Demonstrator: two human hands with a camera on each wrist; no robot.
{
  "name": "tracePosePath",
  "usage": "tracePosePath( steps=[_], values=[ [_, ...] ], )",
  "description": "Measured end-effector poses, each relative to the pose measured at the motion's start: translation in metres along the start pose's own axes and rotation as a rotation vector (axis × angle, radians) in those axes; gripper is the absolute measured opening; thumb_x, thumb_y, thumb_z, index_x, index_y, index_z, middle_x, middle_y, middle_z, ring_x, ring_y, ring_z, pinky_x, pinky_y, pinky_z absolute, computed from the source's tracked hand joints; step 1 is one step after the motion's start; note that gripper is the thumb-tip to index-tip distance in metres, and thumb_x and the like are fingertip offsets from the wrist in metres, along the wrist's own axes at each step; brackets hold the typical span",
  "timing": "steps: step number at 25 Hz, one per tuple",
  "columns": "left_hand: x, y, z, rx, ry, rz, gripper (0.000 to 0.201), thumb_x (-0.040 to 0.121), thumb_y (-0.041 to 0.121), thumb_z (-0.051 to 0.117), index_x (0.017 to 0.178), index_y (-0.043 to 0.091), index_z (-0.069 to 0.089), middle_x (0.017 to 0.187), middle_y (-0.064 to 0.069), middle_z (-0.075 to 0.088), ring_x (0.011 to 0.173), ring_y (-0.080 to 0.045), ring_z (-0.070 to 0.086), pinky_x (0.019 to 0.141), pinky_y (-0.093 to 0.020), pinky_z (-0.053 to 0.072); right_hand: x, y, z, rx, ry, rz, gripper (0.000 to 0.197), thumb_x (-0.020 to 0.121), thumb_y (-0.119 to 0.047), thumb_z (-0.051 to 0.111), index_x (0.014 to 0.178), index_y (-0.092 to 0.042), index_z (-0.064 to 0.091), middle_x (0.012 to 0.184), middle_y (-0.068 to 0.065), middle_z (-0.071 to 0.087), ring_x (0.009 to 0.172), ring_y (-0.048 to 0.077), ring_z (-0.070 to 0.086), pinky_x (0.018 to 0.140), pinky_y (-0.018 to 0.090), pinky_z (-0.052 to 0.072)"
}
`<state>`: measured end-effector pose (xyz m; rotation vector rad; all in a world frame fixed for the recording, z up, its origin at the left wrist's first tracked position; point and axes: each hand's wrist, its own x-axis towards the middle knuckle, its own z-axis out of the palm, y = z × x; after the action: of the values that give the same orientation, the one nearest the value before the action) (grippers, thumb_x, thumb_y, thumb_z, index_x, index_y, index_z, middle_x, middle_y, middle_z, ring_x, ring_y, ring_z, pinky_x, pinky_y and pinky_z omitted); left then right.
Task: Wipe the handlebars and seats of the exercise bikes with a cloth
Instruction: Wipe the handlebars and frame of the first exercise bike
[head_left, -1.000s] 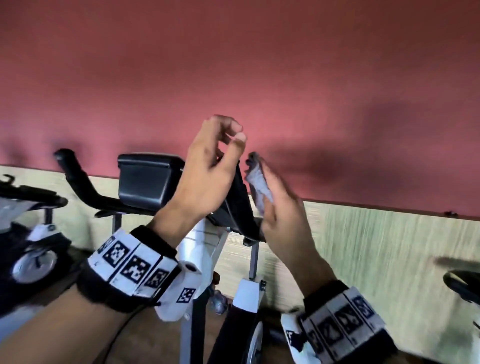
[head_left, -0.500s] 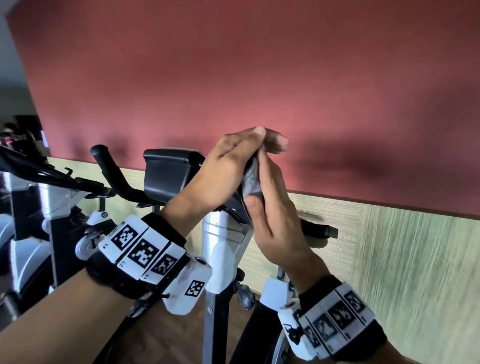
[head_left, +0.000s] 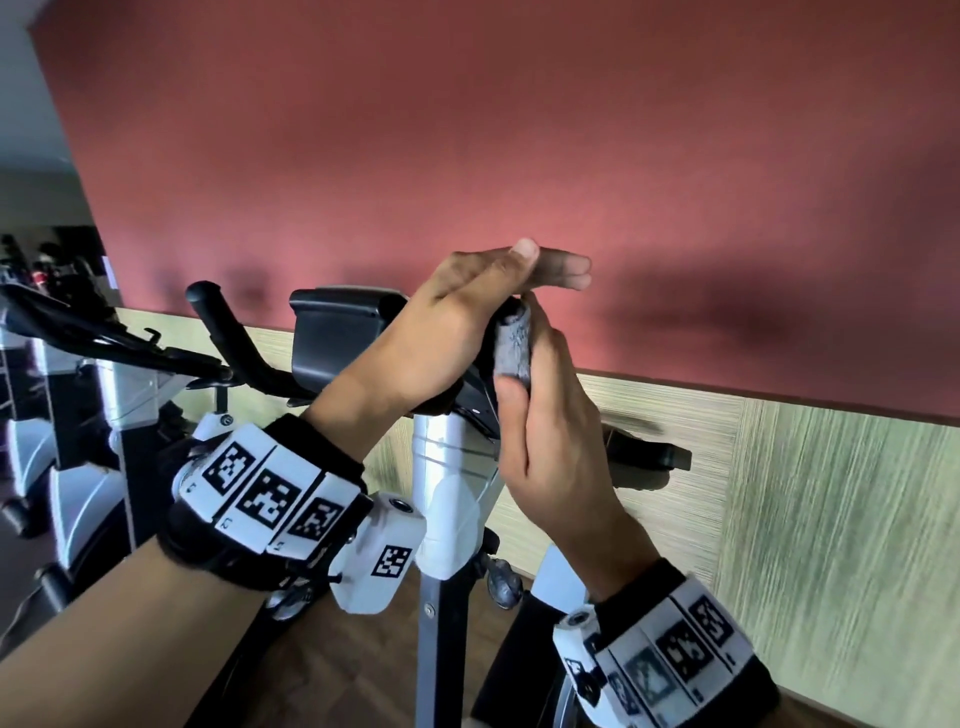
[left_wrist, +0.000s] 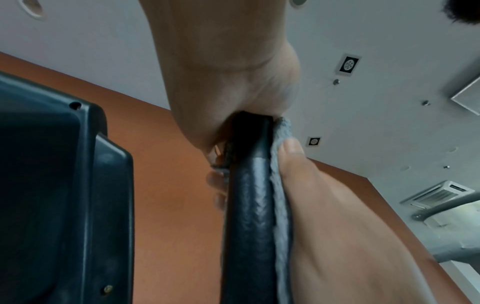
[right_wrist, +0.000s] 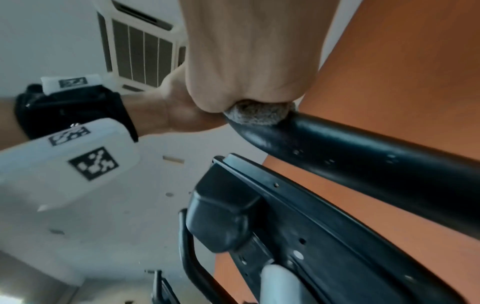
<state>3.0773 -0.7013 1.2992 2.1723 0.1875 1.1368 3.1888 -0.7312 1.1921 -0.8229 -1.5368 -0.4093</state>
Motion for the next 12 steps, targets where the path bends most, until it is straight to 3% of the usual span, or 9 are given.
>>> tracePosePath(
  steps=[2, 4, 6, 9, 12],
  values=[
    [0.000, 0.000, -0.001, 0.019, -0.007, 0.005, 0.044, 0.111, 0.021, 0.032, 0.125, -0.002, 0.067, 0.121, -0.010, 0.074, 0.124, -0.018, 0.064, 0.118, -0.043, 0.037, -0.023, 0.011, -0.005, -0.082, 0.013, 0.003, 0.056, 0.111, -0.037, 0.022, 0.153, 0.000, 0.030, 0.138, 0.020, 0.057, 0.121, 0.028, 0.062, 0.097, 0.034, 0.054],
    [0.001, 0.000, -0.001, 0.030, -0.004, 0.016, 0.042, 0.110, 0.018, 0.033, 0.123, -0.002, 0.068, 0.119, -0.011, 0.074, 0.123, -0.019, 0.065, 0.118, -0.043, 0.038, -0.039, 0.017, -0.008, -0.154, 0.038, -0.001, 0.056, 0.112, -0.038, 0.020, 0.150, 0.001, 0.033, 0.129, 0.021, 0.062, 0.113, 0.028, 0.062, 0.089, 0.042, 0.055],
    [0.001, -0.001, 0.000, 0.022, -0.003, 0.004, 0.042, 0.109, 0.018, 0.035, 0.120, -0.004, 0.068, 0.119, -0.012, 0.074, 0.122, -0.021, 0.066, 0.116, -0.043, 0.041, -0.025, 0.011, -0.002, -0.146, 0.049, -0.008, 0.058, 0.112, -0.035, 0.020, 0.147, 0.007, 0.039, 0.131, 0.023, 0.062, 0.115, 0.029, 0.061, 0.090, 0.039, 0.054],
    [0.000, 0.002, 0.000, -0.025, 0.010, -0.040, 0.041, 0.109, 0.018, 0.035, 0.118, -0.004, 0.069, 0.119, -0.013, 0.074, 0.119, -0.029, 0.067, 0.108, -0.039, 0.047, 0.009, -0.006, 0.007, -0.067, 0.047, 0.022, 0.059, 0.111, -0.035, 0.022, 0.145, 0.009, 0.040, 0.127, 0.020, 0.060, 0.108, 0.031, 0.064, 0.083, 0.036, 0.055],
    [-0.001, 0.001, 0.001, 0.013, 0.020, -0.020, 0.041, 0.111, 0.016, 0.034, 0.118, -0.004, 0.069, 0.117, -0.013, 0.075, 0.119, -0.025, 0.067, 0.115, -0.044, 0.042, -0.015, 0.007, -0.002, -0.090, 0.028, -0.002, 0.059, 0.111, -0.038, 0.023, 0.151, 0.004, 0.034, 0.133, 0.021, 0.059, 0.115, 0.028, 0.063, 0.093, 0.028, 0.051]
  ],
)
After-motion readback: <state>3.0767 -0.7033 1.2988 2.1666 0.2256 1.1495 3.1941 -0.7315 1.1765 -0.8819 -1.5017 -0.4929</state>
